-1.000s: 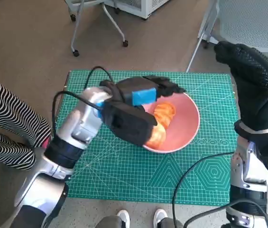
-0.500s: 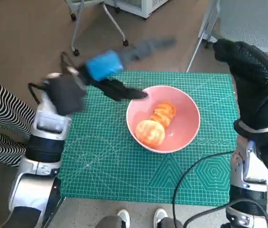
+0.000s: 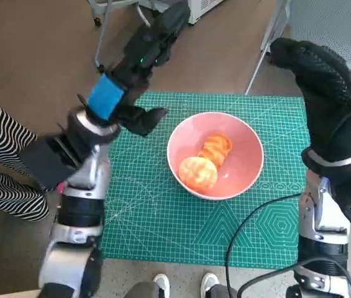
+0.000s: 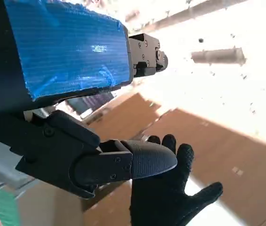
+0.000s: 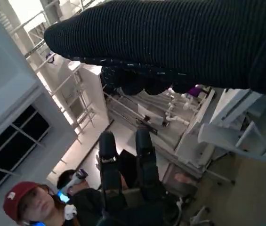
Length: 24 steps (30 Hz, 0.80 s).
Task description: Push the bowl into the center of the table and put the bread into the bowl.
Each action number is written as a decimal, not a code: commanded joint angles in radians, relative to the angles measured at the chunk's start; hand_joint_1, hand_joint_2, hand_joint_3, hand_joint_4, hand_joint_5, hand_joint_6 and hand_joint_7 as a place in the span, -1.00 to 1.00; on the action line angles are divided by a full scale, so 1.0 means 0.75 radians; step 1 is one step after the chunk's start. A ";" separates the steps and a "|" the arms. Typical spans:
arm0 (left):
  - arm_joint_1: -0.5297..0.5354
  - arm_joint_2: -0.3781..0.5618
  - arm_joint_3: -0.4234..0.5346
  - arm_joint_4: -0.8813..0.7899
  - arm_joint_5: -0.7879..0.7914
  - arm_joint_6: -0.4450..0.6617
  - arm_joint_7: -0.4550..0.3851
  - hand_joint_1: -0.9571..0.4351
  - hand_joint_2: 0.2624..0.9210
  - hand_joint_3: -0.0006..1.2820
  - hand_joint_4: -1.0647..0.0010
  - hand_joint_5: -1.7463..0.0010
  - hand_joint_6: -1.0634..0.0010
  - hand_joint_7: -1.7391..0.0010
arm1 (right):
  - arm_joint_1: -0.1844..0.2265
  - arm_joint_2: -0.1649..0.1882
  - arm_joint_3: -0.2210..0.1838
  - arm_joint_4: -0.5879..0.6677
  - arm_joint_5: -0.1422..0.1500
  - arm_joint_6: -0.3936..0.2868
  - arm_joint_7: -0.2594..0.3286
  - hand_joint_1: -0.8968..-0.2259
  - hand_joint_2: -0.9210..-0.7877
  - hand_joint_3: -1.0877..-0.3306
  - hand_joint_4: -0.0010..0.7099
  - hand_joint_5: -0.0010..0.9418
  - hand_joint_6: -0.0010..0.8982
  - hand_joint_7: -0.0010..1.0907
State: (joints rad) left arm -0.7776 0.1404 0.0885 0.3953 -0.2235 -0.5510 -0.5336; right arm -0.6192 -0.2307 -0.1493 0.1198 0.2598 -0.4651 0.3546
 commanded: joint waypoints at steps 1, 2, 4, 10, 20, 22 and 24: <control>0.033 -0.023 0.021 0.016 -0.063 -0.024 0.001 -0.81 1.00 -0.24 1.00 1.00 1.00 0.79 | -0.016 -0.003 0.008 0.044 -0.039 -0.003 -0.013 -0.25 -1.00 0.13 -0.64 -0.99 -1.00 0.08; 0.037 -0.025 0.022 0.019 -0.068 -0.027 0.002 -0.81 1.00 -0.25 1.00 1.00 1.00 0.80 | -0.019 -0.003 0.007 0.049 -0.041 -0.005 -0.013 -0.26 -1.00 0.13 -0.64 -0.99 -1.00 0.08; 0.044 -0.029 0.025 0.026 -0.072 -0.033 0.006 -0.79 1.00 -0.29 1.00 1.00 1.00 0.81 | -0.024 -0.001 0.005 0.058 -0.045 -0.005 -0.015 -0.27 -1.00 0.13 -0.64 -0.99 -1.00 0.08; 0.069 -0.056 0.032 0.052 -0.069 -0.073 0.029 -0.76 1.00 -0.35 1.00 1.00 1.00 0.84 | -0.032 0.007 0.007 0.070 -0.057 -0.001 -0.032 -0.29 -1.00 0.14 -0.64 -0.99 -1.00 0.08; 0.107 -0.085 0.000 0.016 -0.039 -0.078 0.070 -0.75 1.00 -0.40 1.00 1.00 1.00 0.80 | -0.024 0.003 0.019 0.037 -0.084 0.031 -0.067 -0.31 -1.00 0.14 -0.63 -0.99 -1.00 0.08; 0.113 -0.083 -0.011 0.000 -0.021 -0.069 0.082 -0.74 1.00 -0.39 1.00 1.00 1.00 0.79 | -0.021 0.003 0.021 0.033 -0.093 0.033 -0.073 -0.31 -1.00 0.14 -0.63 -0.99 -1.00 0.08; 0.117 -0.082 -0.019 -0.011 -0.008 -0.061 0.093 -0.74 1.00 -0.38 1.00 1.00 1.00 0.79 | -0.018 0.003 0.021 0.030 -0.098 0.034 -0.076 -0.31 -1.00 0.14 -0.63 -0.99 -1.00 0.08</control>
State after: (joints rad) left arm -0.7013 0.0787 0.0895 0.4124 -0.2502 -0.6011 -0.4777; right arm -0.6482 -0.2302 -0.1392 0.1466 0.1961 -0.4541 0.3073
